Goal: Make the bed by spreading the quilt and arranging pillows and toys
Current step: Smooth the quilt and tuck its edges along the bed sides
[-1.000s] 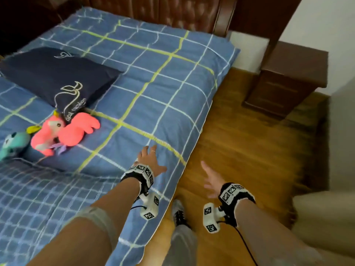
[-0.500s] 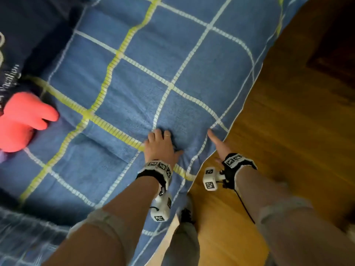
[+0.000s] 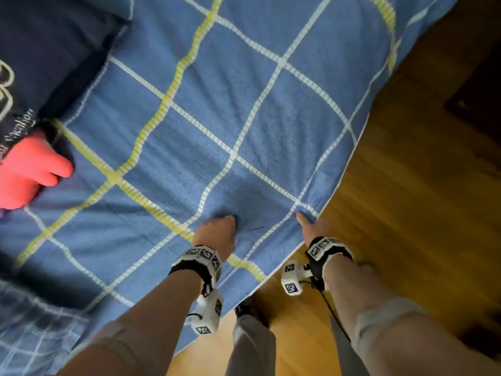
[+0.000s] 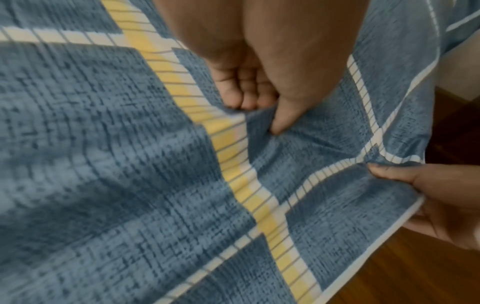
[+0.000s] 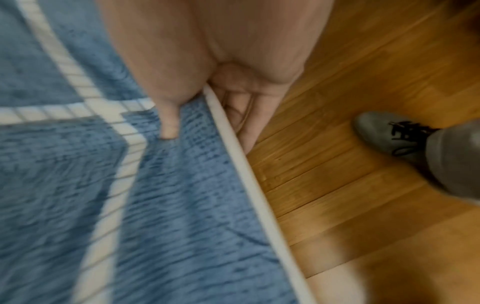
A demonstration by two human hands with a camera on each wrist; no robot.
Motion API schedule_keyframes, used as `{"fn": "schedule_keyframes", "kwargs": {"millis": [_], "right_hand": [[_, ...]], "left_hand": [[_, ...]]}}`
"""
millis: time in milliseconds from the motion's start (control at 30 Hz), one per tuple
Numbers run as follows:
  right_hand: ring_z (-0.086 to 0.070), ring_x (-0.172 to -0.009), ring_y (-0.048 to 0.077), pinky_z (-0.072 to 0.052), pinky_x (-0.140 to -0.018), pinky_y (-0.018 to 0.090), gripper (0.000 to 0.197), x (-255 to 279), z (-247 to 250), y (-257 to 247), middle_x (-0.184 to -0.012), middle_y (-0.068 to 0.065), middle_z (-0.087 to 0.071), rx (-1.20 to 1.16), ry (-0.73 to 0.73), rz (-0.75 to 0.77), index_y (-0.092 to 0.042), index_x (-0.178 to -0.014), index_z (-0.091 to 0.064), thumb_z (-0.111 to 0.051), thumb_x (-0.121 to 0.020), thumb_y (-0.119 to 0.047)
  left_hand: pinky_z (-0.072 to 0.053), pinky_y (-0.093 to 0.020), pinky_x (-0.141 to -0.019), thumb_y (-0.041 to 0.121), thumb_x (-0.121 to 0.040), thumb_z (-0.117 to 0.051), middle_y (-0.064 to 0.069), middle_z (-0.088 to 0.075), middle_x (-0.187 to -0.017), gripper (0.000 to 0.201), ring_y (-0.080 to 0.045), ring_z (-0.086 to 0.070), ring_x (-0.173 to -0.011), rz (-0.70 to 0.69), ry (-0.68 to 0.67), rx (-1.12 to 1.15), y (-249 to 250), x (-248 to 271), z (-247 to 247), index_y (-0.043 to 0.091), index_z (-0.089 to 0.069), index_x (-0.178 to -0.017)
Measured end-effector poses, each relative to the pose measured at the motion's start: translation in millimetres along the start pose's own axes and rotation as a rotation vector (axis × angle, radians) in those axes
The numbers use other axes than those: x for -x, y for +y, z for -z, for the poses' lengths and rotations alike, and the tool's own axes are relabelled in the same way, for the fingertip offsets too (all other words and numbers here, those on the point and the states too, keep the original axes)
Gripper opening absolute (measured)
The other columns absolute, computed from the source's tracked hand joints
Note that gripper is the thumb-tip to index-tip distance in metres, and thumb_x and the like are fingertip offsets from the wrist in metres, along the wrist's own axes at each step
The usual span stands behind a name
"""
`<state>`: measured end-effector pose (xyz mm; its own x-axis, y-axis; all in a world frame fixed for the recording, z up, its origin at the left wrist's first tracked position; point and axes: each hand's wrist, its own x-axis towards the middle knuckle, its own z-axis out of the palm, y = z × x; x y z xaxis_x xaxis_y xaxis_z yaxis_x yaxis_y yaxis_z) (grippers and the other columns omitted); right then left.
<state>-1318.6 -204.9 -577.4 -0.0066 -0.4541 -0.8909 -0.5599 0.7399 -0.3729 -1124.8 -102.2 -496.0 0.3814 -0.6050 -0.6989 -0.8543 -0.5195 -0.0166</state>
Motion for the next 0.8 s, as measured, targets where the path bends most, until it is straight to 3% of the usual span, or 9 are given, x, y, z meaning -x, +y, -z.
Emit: {"fn": "schedule_keyframes", "kwargs": {"millis": [33, 100, 133, 167, 233, 333, 500, 667, 800], "right_hand": [[-0.058, -0.089, 0.026, -0.048, -0.08, 0.032, 0.051, -11, -8, -8, -0.102, 0.005, -0.062, -0.003, -0.04, -0.031, -0.007, -0.108, -0.059, -0.066, -0.086, -0.053], [-0.063, -0.097, 0.033, -0.055, -0.088, 0.042, 0.081, -40, -17, -7, -0.112, 0.01, -0.066, 0.001, -0.085, -0.126, -0.009, -0.117, -0.058, -0.071, -0.062, -0.066], [-0.062, -0.104, 0.034, -0.054, -0.092, 0.047, 0.093, -49, -14, -7, -0.12, 0.012, -0.064, -0.046, -0.085, -0.163, -0.008, -0.125, -0.054, -0.074, -0.054, -0.065], [-0.059, -0.113, 0.034, -0.051, -0.097, 0.049, 0.101, -47, -4, -19, -0.13, 0.014, -0.059, -0.118, -0.08, -0.176, -0.008, -0.136, -0.046, -0.078, -0.055, -0.059], [-0.051, -0.126, 0.036, -0.046, -0.103, 0.051, 0.095, -26, 33, -53, -0.146, 0.015, -0.046, -0.194, -0.023, -0.116, -0.013, -0.152, -0.025, -0.077, -0.076, -0.04], [-0.05, -0.126, 0.034, -0.048, -0.099, 0.049, 0.081, -21, 99, -93, -0.146, 0.012, -0.044, -0.194, -0.068, -0.075, -0.018, -0.152, -0.025, -0.07, -0.087, -0.035], [-0.055, -0.118, 0.023, -0.052, -0.075, 0.037, 0.078, -33, 211, -191, -0.138, 0.006, -0.052, -0.256, -0.104, 0.077, -0.022, -0.148, -0.034, -0.061, -0.085, -0.06], [-0.054, -0.119, 0.023, -0.051, -0.082, 0.043, 0.091, -74, 262, -288, -0.139, 0.006, -0.05, -0.305, -0.115, 0.102, -0.024, -0.15, -0.031, -0.061, -0.078, -0.072], [-0.049, -0.128, 0.027, -0.053, -0.089, 0.045, 0.094, -131, 289, -354, -0.145, 0.0, -0.045, -0.319, -0.073, 0.112, -0.025, -0.146, -0.037, -0.067, -0.071, -0.073]], "left_hand": [[-0.054, -0.041, -0.08, 0.026, -0.091, -0.045, -0.01, -0.068, -0.1, 0.015, -0.036, -0.065, -0.095, 0.04, -0.015, 0.004, -1, -3, 4, 0.02, -0.053, -0.102], [-0.05, -0.038, -0.082, 0.032, -0.092, -0.045, -0.006, -0.066, -0.098, 0.018, -0.033, -0.065, -0.097, 0.076, -0.041, -0.003, 4, -3, 16, 0.021, -0.049, -0.105], [-0.049, -0.037, -0.082, 0.037, -0.09, -0.046, -0.004, -0.065, -0.097, 0.021, -0.031, -0.065, -0.097, 0.089, -0.043, 0.007, 10, 1, 25, 0.021, -0.049, -0.105], [-0.049, -0.036, -0.083, 0.041, -0.089, -0.048, -0.002, -0.066, -0.1, 0.024, -0.03, -0.065, -0.099, 0.089, -0.018, 0.02, 16, 2, 37, 0.022, -0.049, -0.104], [-0.049, -0.038, -0.086, 0.044, -0.087, -0.052, -0.001, -0.064, -0.112, 0.031, -0.029, -0.063, -0.105, 0.071, 0.038, 0.088, 41, -5, 70, 0.024, -0.048, -0.11], [-0.047, -0.042, -0.094, 0.043, -0.086, -0.057, 0.0, -0.05, -0.129, 0.05, -0.026, -0.053, -0.12, 0.029, 0.095, 0.15, 89, -26, 126, 0.024, -0.042, -0.13], [-0.043, -0.044, -0.097, 0.043, -0.083, -0.063, 0.001, -0.04, -0.138, 0.063, -0.024, -0.042, -0.129, -0.005, 0.253, 0.202, 175, -72, 224, 0.025, -0.035, -0.137], [-0.043, -0.048, -0.102, 0.061, -0.077, -0.065, -0.009, -0.037, -0.142, 0.09, -0.03, -0.039, -0.132, -0.002, 0.249, 0.118, 230, -162, 289, 0.013, -0.029, -0.144], [-0.035, -0.052, -0.111, 0.082, -0.063, -0.061, -0.015, -0.024, -0.155, 0.123, -0.036, -0.028, -0.141, -0.014, 0.118, 0.084, 274, -257, 319, 0.007, -0.017, -0.151]]}}
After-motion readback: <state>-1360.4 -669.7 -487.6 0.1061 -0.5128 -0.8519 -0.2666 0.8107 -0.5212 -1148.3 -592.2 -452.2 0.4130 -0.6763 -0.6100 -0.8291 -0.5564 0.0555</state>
